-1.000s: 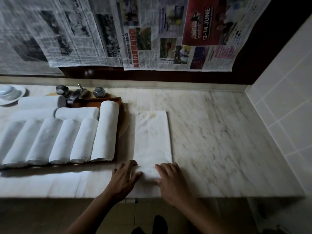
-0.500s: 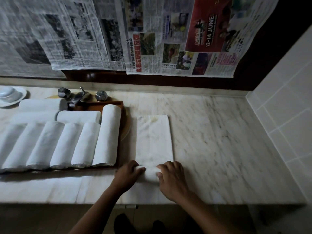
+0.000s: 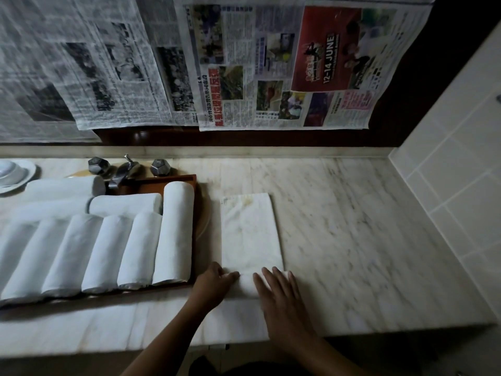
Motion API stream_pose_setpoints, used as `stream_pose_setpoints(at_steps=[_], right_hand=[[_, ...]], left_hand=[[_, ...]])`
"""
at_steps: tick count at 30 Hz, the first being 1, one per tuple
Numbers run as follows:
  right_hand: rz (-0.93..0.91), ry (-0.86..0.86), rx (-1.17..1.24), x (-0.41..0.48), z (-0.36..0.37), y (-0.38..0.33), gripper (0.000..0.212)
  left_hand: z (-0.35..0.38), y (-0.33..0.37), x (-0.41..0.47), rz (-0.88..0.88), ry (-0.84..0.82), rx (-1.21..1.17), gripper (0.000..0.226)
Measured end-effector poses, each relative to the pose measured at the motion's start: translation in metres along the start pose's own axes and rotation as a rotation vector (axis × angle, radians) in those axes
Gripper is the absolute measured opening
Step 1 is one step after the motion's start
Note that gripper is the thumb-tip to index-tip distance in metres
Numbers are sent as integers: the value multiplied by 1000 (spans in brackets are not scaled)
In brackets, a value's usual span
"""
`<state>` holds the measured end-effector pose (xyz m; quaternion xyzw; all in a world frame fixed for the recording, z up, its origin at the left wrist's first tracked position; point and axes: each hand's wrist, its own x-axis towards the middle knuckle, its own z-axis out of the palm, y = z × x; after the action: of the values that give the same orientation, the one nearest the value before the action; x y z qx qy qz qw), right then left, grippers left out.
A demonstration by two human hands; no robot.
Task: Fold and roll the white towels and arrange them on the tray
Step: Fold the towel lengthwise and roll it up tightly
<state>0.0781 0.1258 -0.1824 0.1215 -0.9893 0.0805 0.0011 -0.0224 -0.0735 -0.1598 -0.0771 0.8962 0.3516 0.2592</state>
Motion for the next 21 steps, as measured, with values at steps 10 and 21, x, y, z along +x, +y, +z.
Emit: stream_pose_setpoints(at_steps=[10,21], right_hand=[[3,-183,-34,29,-16,7,94],[-71,-362,-36,59,-42,20,81]], left_hand=[[27,-18,-18,718,265,658,77],[9,-14,-9,670,102,659,78]])
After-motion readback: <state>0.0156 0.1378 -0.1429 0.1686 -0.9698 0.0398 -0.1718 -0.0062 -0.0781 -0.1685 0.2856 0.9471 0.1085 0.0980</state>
